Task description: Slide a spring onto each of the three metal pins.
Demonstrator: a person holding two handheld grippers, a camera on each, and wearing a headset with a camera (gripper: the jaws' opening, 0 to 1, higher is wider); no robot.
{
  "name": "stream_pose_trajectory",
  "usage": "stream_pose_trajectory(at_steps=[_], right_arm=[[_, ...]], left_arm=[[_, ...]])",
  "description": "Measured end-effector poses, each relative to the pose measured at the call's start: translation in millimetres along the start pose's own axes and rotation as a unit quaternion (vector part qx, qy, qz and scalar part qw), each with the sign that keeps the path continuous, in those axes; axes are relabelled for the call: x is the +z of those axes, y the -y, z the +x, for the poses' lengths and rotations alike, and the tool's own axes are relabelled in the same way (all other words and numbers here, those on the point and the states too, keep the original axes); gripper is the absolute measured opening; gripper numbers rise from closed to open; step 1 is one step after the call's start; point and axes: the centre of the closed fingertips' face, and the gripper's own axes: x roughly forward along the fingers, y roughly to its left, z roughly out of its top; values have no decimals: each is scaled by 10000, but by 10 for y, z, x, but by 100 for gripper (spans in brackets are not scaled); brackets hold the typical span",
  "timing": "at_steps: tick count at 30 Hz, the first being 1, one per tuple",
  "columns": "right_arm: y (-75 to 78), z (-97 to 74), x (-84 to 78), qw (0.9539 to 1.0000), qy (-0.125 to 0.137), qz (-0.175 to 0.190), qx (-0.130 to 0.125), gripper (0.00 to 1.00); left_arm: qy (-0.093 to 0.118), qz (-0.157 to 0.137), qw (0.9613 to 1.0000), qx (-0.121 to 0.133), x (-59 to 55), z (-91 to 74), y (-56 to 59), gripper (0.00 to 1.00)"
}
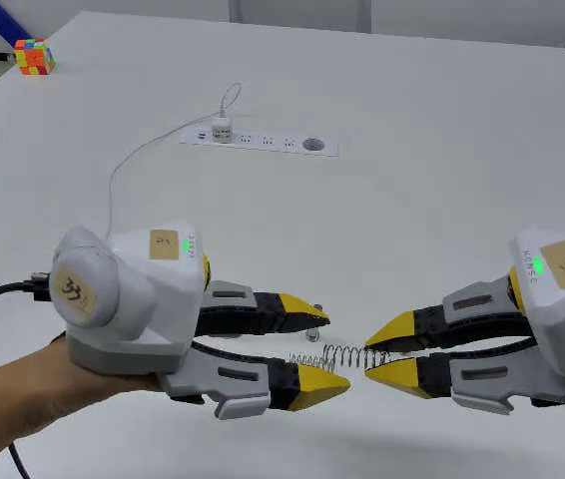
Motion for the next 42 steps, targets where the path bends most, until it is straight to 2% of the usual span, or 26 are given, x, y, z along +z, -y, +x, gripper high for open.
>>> stream_pose_trajectory(at_steps=[8,11,16,24,32,36,38,42], right_arm=[[-42,30,20,9999,-19,-68,133,10],[-39,30,38,9998,-13,-94,150,10],[-49,42,62,9997,-10,-124,202,10],[-79,68,82,9996,-22,-151,248,10],[-105,64,102,9991,-50,-317,262,11],[-107,50,132,9995,59,-130,294,13],[-117,43,147,9994,106,-78,331,16],[-150,61,64,9991,-46,-97,422,16]], left_arm=[[-70,11,9999,-123,-24,12,55,22],[-137,31,9998,-148,-44,12,57,21],[-126,28,9998,-156,-24,14,51,15],[-288,182,9992,-196,-66,20,79,12],[-379,495,9978,-221,-81,24,101,10],[-421,551,9972,-271,-91,28,119,10],[-438,541,9971,-317,-101,23,135,10],[-433,561,9970,-322,-99,10,144,10]])
